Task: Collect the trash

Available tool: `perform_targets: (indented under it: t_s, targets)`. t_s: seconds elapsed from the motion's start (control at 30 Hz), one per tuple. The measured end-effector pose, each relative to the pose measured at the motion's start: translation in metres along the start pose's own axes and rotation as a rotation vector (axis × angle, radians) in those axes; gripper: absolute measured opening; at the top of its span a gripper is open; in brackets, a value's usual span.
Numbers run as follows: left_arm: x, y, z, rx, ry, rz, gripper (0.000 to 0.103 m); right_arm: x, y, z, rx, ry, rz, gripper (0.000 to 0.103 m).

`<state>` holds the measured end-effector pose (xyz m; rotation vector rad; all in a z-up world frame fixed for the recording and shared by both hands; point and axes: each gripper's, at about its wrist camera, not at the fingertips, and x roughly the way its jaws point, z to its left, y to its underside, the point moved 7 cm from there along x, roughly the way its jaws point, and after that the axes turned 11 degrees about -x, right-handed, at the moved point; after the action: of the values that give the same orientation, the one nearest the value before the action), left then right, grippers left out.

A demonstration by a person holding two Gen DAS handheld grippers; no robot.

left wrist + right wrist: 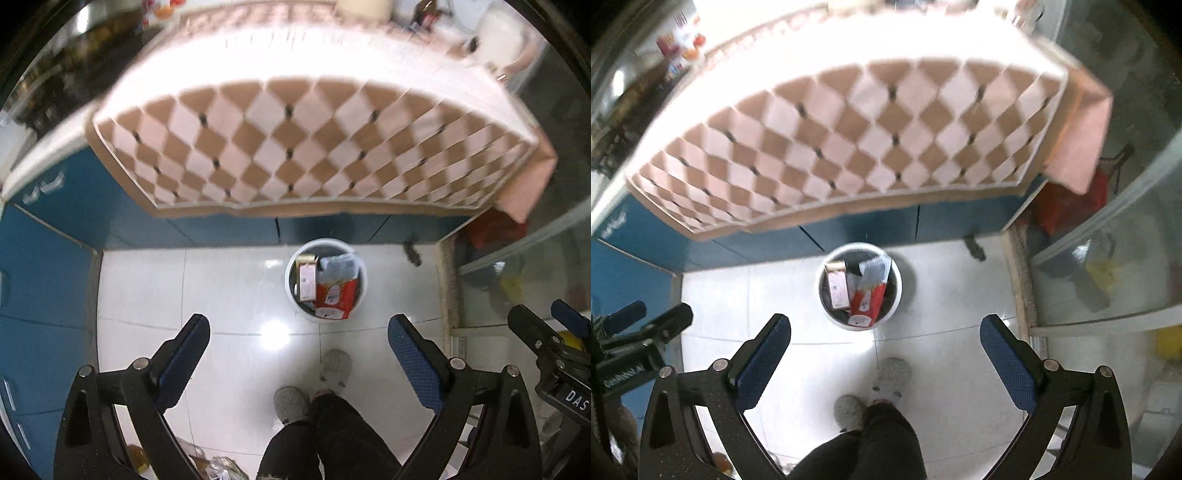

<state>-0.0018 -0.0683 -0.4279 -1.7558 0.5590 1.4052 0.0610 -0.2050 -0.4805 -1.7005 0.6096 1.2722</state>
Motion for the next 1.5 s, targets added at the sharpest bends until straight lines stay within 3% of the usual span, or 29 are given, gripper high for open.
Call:
perform_targets:
  t_s: [0.27,0.47,0.63,0.9,1.5]
  targets:
    - [-0.115,0.01,-0.002,0.026,0.098,-0.099,0.099,-0.156,0.011,0.011,0.028,-0.02,-0.137,0.103]
    - [-0.178,0.008,-0.003,0.011,0.153,-0.145,0.099,-0.23,0.016,0.014,0.036,-0.081,-0.208,0.103]
    - [-0.214,0.008,-0.008,-0.016,0.201,-0.145,0.099,-0.267,0.015,0.019,0.006,-0.149,-0.228,0.103]
    - [-0.243,0.023,-0.01,-0.052,0.3,-0.12,0.103,-0.301,0.016,0.021,-0.029,-0.244,-0.227,0.103]
    - [-0.239,0.052,-0.003,-0.076,0.302,-0.042,0.103,-0.282,0.033,0.035,-0.091,-0.359,-0.117,0.103]
